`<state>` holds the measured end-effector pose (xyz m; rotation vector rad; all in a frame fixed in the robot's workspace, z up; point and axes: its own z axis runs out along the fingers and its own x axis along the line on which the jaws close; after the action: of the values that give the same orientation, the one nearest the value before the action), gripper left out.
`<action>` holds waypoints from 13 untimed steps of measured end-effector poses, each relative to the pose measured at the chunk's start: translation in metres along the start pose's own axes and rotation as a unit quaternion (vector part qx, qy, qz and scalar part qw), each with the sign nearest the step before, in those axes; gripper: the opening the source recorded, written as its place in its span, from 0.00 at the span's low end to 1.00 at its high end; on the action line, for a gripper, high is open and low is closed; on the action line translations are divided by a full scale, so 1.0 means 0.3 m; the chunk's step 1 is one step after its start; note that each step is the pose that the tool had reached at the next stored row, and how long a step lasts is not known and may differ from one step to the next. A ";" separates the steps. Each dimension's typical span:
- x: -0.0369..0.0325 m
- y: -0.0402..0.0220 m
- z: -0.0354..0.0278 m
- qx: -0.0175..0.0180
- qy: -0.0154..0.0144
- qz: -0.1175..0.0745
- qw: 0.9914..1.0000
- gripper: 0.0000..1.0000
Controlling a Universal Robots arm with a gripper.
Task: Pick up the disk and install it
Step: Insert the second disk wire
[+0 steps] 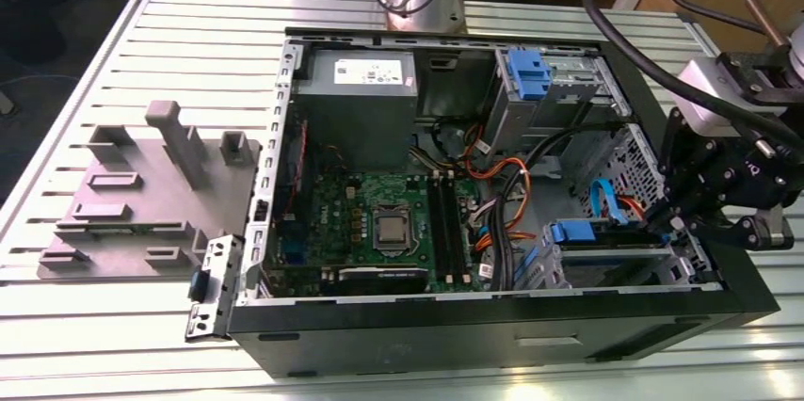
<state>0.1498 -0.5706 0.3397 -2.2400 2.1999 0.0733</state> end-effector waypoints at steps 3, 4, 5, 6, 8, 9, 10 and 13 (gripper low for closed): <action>0.000 0.000 0.000 0.000 0.000 0.000 1.000 0.16; 0.000 0.000 0.000 0.000 0.000 0.000 1.000 0.18; 0.000 0.000 0.000 0.000 0.000 0.000 1.000 0.18; 0.000 0.000 0.000 0.000 0.000 0.000 1.000 0.24; 0.000 0.000 0.003 0.000 0.002 0.000 1.000 0.24; 0.000 0.000 0.006 0.000 0.003 0.000 1.000 0.24; 0.000 0.000 0.009 0.000 0.003 0.000 1.000 0.24; 0.000 0.000 0.014 0.000 0.005 0.000 1.000 0.24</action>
<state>0.1496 -0.5703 0.3354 -2.2452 2.2053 0.0622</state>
